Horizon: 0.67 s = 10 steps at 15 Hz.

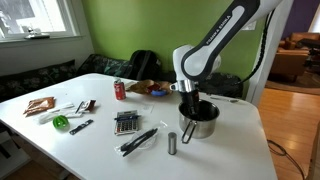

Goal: Move the spoons from the pot to the table

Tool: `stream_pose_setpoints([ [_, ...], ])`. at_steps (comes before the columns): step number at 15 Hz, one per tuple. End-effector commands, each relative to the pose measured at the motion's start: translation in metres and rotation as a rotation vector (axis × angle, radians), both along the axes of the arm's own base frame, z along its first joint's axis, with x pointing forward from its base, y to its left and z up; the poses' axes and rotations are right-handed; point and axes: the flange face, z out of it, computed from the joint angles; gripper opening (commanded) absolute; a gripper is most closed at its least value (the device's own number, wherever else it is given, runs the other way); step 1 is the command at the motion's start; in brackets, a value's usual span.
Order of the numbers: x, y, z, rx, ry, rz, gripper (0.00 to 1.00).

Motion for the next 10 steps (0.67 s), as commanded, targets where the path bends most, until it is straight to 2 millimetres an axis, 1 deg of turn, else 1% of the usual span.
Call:
stream_pose_setpoints([
  [1,0.0055,0.003,-0.0069,0.005,0.002,0.007,0.43],
  [3,0.0051,0.0048,-0.0065,0.01,0.006,0.017,0.48],
  [4,0.0048,0.0058,-0.0062,0.008,0.007,0.022,0.48],
  [5,0.0048,0.0067,-0.0069,0.002,0.005,0.022,0.51],
  [6,0.0049,0.0068,-0.007,-0.001,0.006,0.022,0.46],
  [7,0.0052,0.0063,-0.0074,-0.004,0.006,0.017,0.31],
  [9,0.0058,0.0058,-0.0076,-0.005,0.007,0.016,0.17],
  [10,0.0062,0.0057,-0.0078,-0.006,0.007,0.015,0.07],
])
